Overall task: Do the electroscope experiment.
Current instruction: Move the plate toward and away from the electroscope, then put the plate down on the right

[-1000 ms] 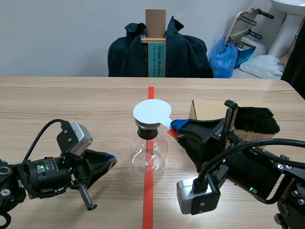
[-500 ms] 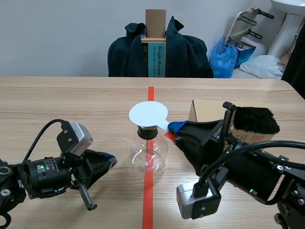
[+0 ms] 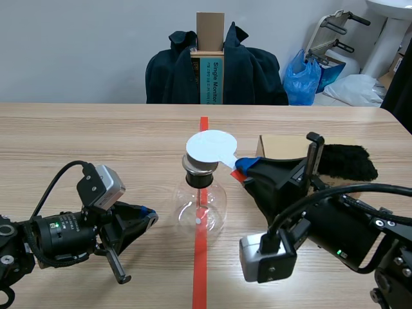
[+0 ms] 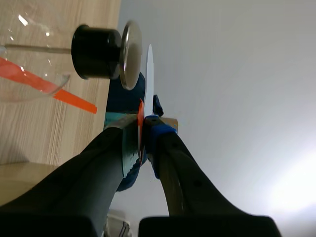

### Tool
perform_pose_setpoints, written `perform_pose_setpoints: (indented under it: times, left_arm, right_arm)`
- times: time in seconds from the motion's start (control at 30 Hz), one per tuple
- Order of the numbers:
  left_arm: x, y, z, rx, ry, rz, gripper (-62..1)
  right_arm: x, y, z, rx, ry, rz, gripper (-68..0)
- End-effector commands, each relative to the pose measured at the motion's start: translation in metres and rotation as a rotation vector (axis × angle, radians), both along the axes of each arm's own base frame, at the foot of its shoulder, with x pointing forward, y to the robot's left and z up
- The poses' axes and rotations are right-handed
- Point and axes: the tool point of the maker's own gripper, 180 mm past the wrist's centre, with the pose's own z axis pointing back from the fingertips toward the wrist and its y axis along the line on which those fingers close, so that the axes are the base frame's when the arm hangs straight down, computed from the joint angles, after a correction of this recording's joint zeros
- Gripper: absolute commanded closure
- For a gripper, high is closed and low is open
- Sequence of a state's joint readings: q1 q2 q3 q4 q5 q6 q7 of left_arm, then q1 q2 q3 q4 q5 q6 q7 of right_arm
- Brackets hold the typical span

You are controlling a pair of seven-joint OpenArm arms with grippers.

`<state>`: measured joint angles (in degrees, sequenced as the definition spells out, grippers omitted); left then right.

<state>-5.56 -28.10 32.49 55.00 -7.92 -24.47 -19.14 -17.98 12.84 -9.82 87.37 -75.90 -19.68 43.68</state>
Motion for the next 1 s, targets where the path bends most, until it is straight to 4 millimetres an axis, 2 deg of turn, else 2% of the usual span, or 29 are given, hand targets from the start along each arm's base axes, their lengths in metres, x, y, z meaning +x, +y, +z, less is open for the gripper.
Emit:
perform_pose_setpoints:
  times: [0.0,0.17,0.57,0.73,0.97]
  left_arm:
    - [0.005,-0.001,0.011,-0.025,-0.025,0.003,-2.7]
    - [0.005,-0.001,0.011,-0.025,-0.025,0.003,-2.7]
    - [0.005,-0.001,0.010,-0.025,-0.024,0.003,-2.7]
    - [0.005,0.000,0.010,-0.025,-0.024,0.003,-2.7]
    - [0.005,0.000,0.010,-0.024,-0.024,0.003,-2.7]
  right_arm:
    - [0.010,-0.007,0.010,0.004,-0.039,-0.039,-0.9]
    - [0.027,-0.027,0.012,0.001,-0.052,-0.184,-0.9]
    - [0.057,-0.094,0.022,0.058,-0.065,-0.562,-0.9]
    - [0.058,-0.104,0.010,0.058,-0.024,-0.621,-0.8]
    - [0.050,-0.099,-0.021,0.043,0.058,-0.620,-0.9]
